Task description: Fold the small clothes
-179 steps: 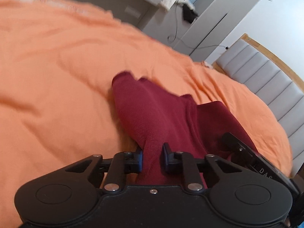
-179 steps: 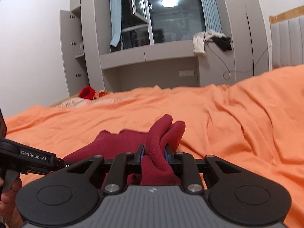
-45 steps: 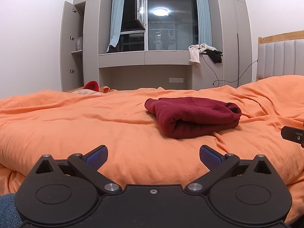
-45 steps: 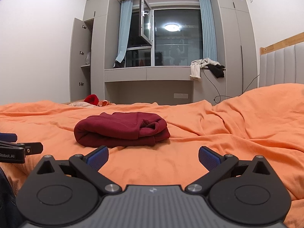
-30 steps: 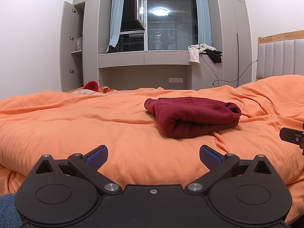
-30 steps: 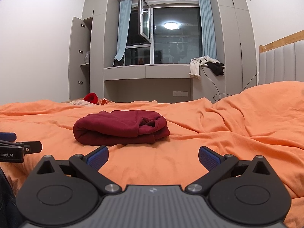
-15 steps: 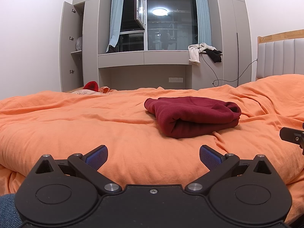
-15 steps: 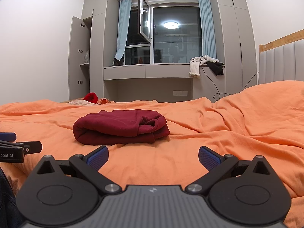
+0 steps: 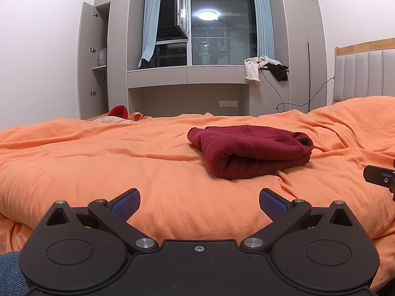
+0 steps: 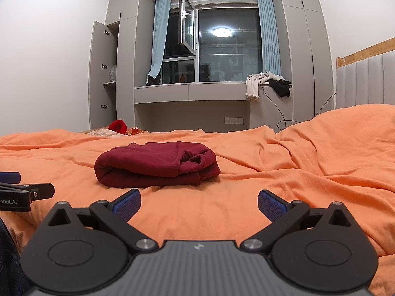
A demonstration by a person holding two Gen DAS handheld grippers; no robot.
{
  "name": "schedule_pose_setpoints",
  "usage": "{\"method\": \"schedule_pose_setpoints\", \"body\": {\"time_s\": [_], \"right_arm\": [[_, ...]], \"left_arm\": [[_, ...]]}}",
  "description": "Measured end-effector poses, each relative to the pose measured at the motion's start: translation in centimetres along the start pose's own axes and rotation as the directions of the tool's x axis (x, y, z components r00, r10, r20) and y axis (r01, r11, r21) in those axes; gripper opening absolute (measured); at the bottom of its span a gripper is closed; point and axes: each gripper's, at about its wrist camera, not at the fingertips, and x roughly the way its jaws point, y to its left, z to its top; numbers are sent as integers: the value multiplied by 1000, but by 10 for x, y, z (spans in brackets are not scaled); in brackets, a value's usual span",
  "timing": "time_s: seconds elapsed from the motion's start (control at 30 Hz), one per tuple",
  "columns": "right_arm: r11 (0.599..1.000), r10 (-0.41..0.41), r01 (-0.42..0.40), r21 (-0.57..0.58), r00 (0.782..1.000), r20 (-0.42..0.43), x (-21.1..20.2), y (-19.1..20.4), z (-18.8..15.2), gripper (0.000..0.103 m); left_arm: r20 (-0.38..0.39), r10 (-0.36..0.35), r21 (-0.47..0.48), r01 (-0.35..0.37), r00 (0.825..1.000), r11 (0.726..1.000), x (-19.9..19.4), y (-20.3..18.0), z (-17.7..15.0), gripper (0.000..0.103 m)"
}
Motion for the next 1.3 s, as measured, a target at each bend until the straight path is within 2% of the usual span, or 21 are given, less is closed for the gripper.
{"method": "schedule_pose_setpoints", "body": {"time_s": [1.3], "right_arm": [[1000, -2, 2, 4, 1000, 1, 2, -1, -4, 103]], "left_arm": [[-2, 2, 11, -2, 1000, 1000, 1, -1, 0, 102]]}}
